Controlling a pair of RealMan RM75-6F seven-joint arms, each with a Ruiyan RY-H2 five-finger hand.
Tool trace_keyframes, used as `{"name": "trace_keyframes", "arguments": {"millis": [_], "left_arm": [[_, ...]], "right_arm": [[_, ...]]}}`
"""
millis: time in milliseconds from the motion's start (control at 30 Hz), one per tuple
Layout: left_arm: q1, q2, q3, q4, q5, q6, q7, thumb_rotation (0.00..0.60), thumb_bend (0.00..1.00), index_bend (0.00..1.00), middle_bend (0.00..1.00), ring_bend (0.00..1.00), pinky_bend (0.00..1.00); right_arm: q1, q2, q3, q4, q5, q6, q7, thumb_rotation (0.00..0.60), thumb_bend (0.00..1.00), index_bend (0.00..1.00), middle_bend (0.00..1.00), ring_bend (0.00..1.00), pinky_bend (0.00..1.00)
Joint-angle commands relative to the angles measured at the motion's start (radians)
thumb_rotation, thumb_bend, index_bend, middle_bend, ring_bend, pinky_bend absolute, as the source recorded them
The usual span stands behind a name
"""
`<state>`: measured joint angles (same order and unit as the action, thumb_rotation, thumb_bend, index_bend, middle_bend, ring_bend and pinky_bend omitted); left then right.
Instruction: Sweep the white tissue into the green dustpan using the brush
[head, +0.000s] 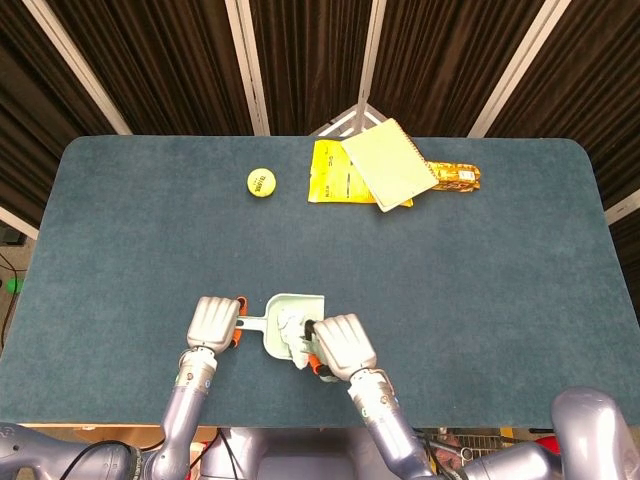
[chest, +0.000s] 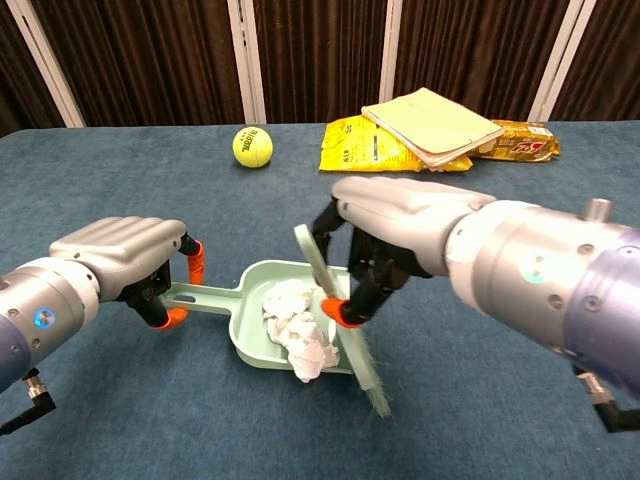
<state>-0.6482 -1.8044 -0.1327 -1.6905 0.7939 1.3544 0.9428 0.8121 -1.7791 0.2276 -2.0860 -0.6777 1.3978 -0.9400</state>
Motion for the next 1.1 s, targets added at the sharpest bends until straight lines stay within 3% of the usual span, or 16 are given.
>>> {"name": "trace_keyframes", "arguments": {"millis": [33, 300, 667, 1100], "left_arm": [[0.000, -0.002, 0.000, 0.002, 0.001, -0.003, -0.003, 0.600, 0.67, 0.76, 1.00, 1.00, 1.00], [0.002, -0.011, 0.001, 0.015, 0.000, -0.010, -0.012, 0.600, 0.67, 0.76, 1.00, 1.00, 1.00], [0.004, -0.013, 0.001, 0.019, 0.006, -0.014, -0.017, 0.600, 0.67, 0.76, 1.00, 1.00, 1.00], [0.003, -0.003, -0.003, 0.001, 0.009, -0.007, -0.006, 0.600, 0.67, 0.75, 1.00, 1.00, 1.00]], "right_arm": [[0.021, -0.033, 0.033, 0.002, 0.007, 0.004, 0.009, 0.600, 0.45, 0.76, 0.93, 0.93, 0.85], [0.046, -0.069, 0.061, 0.001, 0.009, 0.002, 0.030, 0.600, 0.45, 0.76, 0.93, 0.93, 0.85], [0.038, -0.048, 0.084, 0.033, -0.092, -0.001, 0.117, 0.600, 0.45, 0.76, 0.93, 0.93, 0.85], [0.022, 0.002, 0.039, 0.108, -0.254, 0.016, 0.129, 0.600, 0.45, 0.76, 0.93, 0.93, 0.85]]}}
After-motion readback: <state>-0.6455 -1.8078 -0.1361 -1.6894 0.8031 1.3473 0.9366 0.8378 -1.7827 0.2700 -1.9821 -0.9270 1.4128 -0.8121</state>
